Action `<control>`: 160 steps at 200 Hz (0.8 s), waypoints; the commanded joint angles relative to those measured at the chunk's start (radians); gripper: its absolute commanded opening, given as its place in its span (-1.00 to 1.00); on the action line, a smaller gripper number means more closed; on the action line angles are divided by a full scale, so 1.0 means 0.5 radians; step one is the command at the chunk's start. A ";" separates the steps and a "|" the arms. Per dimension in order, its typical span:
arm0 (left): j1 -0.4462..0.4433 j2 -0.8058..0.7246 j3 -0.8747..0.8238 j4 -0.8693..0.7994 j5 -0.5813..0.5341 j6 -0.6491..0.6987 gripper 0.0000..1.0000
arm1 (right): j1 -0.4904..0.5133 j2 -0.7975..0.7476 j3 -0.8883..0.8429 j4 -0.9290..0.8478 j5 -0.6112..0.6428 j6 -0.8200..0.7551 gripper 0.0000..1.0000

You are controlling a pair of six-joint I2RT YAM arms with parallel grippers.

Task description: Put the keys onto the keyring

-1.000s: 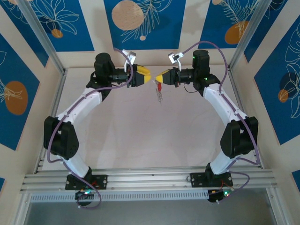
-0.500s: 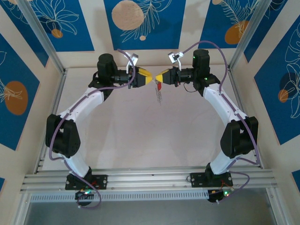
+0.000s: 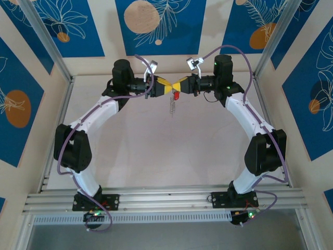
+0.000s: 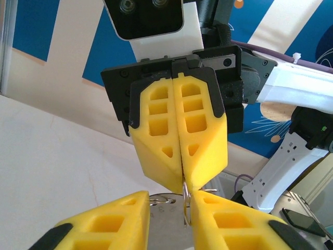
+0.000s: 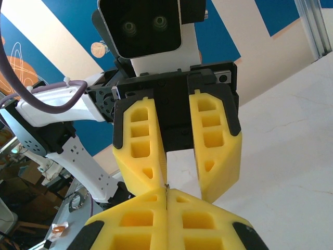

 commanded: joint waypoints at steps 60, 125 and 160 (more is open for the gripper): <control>-0.032 0.024 0.075 0.070 0.041 0.013 -0.99 | 0.022 0.023 -0.006 0.043 -0.047 0.032 -1.00; -0.039 0.015 -0.089 0.603 -0.021 -0.334 -1.00 | -0.087 -0.085 -0.195 0.335 0.055 0.262 -0.28; -0.039 0.000 -0.208 0.941 -0.067 -0.545 -1.00 | -0.191 -0.208 -0.484 0.841 0.069 0.588 -0.20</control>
